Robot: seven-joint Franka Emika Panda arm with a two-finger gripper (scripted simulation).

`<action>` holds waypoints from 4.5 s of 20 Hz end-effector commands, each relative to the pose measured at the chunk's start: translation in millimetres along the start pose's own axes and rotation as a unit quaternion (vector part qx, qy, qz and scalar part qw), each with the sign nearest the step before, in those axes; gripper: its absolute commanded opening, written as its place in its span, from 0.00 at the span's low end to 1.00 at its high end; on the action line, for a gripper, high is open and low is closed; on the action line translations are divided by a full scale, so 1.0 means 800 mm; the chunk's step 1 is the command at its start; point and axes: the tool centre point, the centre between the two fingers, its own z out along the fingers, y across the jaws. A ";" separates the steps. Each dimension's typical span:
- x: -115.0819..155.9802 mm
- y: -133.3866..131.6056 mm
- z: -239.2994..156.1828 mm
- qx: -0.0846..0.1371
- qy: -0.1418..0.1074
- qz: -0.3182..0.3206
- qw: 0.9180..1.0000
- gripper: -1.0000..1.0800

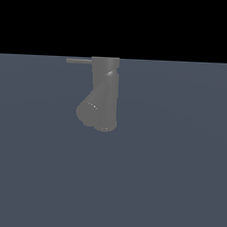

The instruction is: Turn on the faucet by rotating a designated handle.

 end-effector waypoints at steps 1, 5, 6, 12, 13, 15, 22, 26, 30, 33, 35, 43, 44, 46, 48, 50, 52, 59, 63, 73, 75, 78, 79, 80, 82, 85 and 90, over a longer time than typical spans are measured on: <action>0.008 -0.017 0.007 0.000 0.001 0.026 1.000 0.00; 0.019 -0.043 0.020 0.000 0.001 0.066 0.998 0.00; 0.022 -0.050 0.024 0.000 0.001 0.077 0.997 0.00; 0.037 -0.090 0.048 0.001 0.000 0.137 0.991 0.00; 0.039 -0.097 0.052 0.002 -0.001 0.147 0.989 0.00; 0.044 -0.110 0.061 0.002 -0.002 0.167 0.986 0.00; 0.056 -0.156 0.095 0.005 -0.007 0.237 0.971 0.00; 0.062 -0.182 0.116 0.007 -0.011 0.277 0.961 0.00; 0.066 -0.208 0.139 0.009 -0.016 0.317 0.948 0.00; 0.069 -0.226 0.157 0.011 -0.021 0.347 0.937 0.00; 0.070 -0.238 0.168 0.011 -0.024 0.367 0.930 0.00; 0.072 -0.271 0.205 0.013 -0.034 0.423 0.905 0.00; 0.073 -0.273 0.208 0.013 -0.035 0.428 0.903 0.00; 0.073 -0.278 0.214 0.013 -0.037 0.436 0.899 0.00; 0.073 -0.281 0.218 0.013 -0.038 0.442 0.896 0.00; 0.073 -0.284 0.220 0.013 -0.039 0.446 0.894 0.00; 0.073 -0.285 0.222 0.013 -0.039 0.448 0.893 0.00; 0.068 -0.281 0.222 0.013 -0.039 0.448 0.893 0.00; 0.059 -0.273 0.222 0.013 -0.039 0.448 0.893 0.00; 0.035 -0.253 0.222 0.013 -0.039 0.448 0.893 0.00; 0.029 -0.249 0.222 0.013 -0.039 0.448 0.893 0.00; 0.022 -0.242 0.222 0.013 -0.039 0.448 0.893 0.00; 0.019 -0.240 0.222 0.013 -0.039 0.448 0.893 0.00; 0.017 -0.237 0.222 0.013 -0.039 0.448 0.893 0.00; 0.011 -0.233 0.222 0.013 -0.039 0.448 0.893 0.00; 0.003 -0.226 0.221 0.013 -0.039 0.448 0.893 0.00; -0.011 -0.214 0.221 0.013 -0.039 0.448 0.893 0.00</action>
